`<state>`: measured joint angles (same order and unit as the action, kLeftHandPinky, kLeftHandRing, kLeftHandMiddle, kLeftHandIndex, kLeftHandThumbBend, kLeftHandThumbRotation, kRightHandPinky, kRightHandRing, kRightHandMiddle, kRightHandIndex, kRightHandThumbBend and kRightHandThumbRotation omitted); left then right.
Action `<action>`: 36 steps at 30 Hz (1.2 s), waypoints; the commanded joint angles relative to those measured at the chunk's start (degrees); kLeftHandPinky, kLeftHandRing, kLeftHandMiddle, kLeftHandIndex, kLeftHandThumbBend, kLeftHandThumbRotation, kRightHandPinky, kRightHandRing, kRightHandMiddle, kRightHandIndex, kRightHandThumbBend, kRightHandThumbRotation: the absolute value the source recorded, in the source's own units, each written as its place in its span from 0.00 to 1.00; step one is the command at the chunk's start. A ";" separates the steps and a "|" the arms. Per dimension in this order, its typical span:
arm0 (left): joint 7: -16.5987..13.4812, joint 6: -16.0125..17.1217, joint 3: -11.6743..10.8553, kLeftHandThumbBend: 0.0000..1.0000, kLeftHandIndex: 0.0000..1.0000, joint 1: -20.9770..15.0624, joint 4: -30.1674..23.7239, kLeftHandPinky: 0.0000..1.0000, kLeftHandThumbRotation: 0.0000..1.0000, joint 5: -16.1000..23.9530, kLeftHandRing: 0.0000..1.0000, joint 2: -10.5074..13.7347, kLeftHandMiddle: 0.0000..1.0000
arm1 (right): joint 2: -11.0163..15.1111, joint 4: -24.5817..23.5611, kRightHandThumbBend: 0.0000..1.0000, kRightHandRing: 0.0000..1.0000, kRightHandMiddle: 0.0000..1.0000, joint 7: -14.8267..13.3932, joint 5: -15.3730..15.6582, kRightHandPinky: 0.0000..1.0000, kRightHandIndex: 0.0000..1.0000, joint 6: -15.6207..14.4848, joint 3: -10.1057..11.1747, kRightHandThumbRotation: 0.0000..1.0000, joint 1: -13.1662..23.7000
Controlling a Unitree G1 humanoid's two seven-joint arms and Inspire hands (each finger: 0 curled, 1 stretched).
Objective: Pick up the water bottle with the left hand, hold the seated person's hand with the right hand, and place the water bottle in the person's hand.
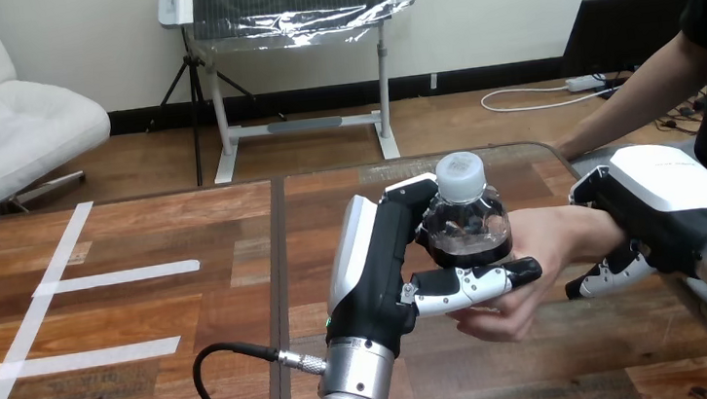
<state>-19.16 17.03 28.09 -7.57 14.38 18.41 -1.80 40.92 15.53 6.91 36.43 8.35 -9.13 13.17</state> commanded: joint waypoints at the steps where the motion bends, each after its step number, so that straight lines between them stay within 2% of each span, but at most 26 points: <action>1: -0.93 1.23 2.26 0.65 0.45 -6.78 -0.55 0.33 0.00 0.19 0.38 -11.61 0.44 | 1.10 -0.57 0.77 0.28 0.37 -0.56 -0.77 0.22 0.39 -1.28 2.37 0.00 2.65; 10: -0.87 1.47 2.13 0.65 0.46 -6.87 -0.28 0.34 0.00 -0.23 0.39 -11.47 0.44 | 0.99 -0.06 0.78 0.28 0.38 -0.54 -0.92 0.22 0.39 -1.40 2.35 0.00 2.86; 13: -1.50 1.42 2.22 0.65 0.46 -7.10 -0.14 0.34 0.00 0.73 0.39 -11.17 0.44 | 0.84 -0.66 0.77 0.28 0.38 0.52 -0.80 0.22 0.40 -2.98 2.33 0.00 2.92; 19: -1.29 1.85 2.03 0.65 0.46 -6.96 -0.03 0.33 0.00 -0.35 0.38 -11.33 0.44 | 0.95 0.20 0.78 0.29 0.38 -0.97 -1.11 0.22 0.40 -1.06 2.39 0.00 2.92; 23: -1.21 1.48 1.91 0.65 0.46 -6.99 -0.15 0.33 0.00 -0.35 0.38 -11.14 0.44 | 0.87 0.00 0.78 0.30 0.39 -0.15 -1.00 0.23 0.41 -2.11 2.29 0.00 3.08; 25: -1.05 1.67 1.79 0.66 0.46 -6.98 -0.04 0.33 0.00 -0.72 0.38 -11.16 0.43 | 0.89 0.31 0.79 0.31 0.40 -0.74 -0.70 0.24 0.42 -1.82 2.18 0.00 3.14; 28: -0.67 1.30 1.78 0.66 0.46 -6.82 -0.48 0.33 0.00 -0.92 0.38 -10.91 0.44 | 1.61 0.64 0.81 0.36 0.44 -2.55 1.34 0.29 0.45 -0.76 1.39 0.00 3.14; 31: -0.56 1.46 1.71 0.67 0.48 -7.01 -0.31 0.35 0.00 -0.97 0.41 -10.72 0.45 | 1.44 0.44 0.82 0.42 0.49 -2.11 1.57 0.35 0.49 -1.45 1.42 0.00 3.16; 35: 1.24 -2.73 2.58 0.71 0.56 -7.48 -2.28 0.43 0.04 1.32 0.50 -9.07 0.54 | 1.53 0.57 0.83 0.48 0.54 -2.00 1.97 0.41 0.54 -1.28 1.32 0.00 3.24; 36: 1.62 -3.69 2.76 0.73 0.61 -7.62 -2.76 0.46 0.08 1.94 0.54 -8.72 0.58 | 1.52 0.52 0.84 0.51 0.57 -1.91 2.01 0.44 0.56 -1.34 1.33 0.00 3.23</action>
<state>-19.19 16.29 28.64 -8.08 14.64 18.50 -1.74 40.96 15.66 6.78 37.66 7.88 -9.13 13.17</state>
